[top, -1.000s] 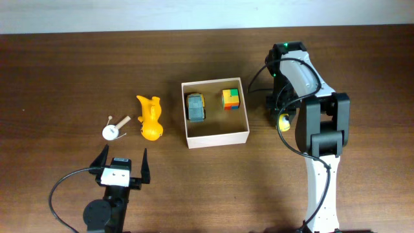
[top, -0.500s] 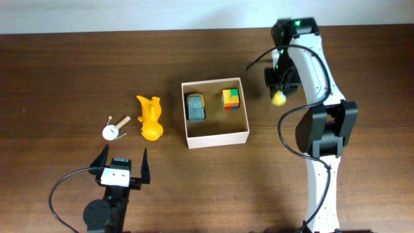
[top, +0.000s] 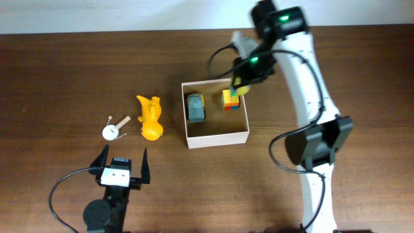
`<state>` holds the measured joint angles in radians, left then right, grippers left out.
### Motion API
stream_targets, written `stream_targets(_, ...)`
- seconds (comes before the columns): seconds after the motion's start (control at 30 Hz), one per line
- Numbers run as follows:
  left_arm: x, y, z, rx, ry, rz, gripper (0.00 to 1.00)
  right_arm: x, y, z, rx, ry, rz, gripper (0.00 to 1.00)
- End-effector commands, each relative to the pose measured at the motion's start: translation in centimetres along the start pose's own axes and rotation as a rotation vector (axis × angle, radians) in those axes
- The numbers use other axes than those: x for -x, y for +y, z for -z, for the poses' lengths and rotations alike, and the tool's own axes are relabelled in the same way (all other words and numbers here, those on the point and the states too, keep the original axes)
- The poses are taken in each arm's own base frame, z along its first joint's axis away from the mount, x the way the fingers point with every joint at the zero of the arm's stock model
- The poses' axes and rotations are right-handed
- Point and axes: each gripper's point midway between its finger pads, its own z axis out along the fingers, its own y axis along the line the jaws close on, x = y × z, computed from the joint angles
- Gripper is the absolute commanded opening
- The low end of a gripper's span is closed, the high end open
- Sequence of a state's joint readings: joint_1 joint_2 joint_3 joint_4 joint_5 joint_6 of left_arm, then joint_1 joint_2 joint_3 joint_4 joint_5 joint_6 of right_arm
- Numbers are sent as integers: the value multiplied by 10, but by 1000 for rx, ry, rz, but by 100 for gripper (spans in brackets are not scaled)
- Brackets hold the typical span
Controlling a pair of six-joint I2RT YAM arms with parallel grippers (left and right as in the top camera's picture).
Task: Pack container
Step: 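Grasp the yellow ball and carry it left over the box, then lower the ball between truck and cube, open the right gripper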
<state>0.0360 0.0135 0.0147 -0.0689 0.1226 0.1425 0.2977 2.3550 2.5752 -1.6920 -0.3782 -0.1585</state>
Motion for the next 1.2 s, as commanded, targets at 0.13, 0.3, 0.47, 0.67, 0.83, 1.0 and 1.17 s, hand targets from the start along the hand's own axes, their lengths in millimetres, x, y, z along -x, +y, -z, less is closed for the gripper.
stream_targets(0.13,-2,2,0,10,2,-16,99,13,44,-17,-77,-15,215,34)
stream_targets(0.3,-2,2,0,10,1,-17,99,18,31,-38,-184,17,211,34)
stream_targets(0.47,-2,2,0,11,1,-16,99,23,20,-52,-214,26,197,34)
stream_targets(0.67,-2,2,0,10,2,-17,99,25,17,-61,-213,33,195,50)
stream_targets(0.83,-2,2,0,11,2,-16,99,23,17,-61,-212,39,194,61)
stream_targets(1.0,-2,2,0,10,1,-17,99,21,18,-61,-208,48,192,64)
stream_targets(1.17,-2,2,0,11,2,-16,99,19,15,-59,-213,54,185,75)
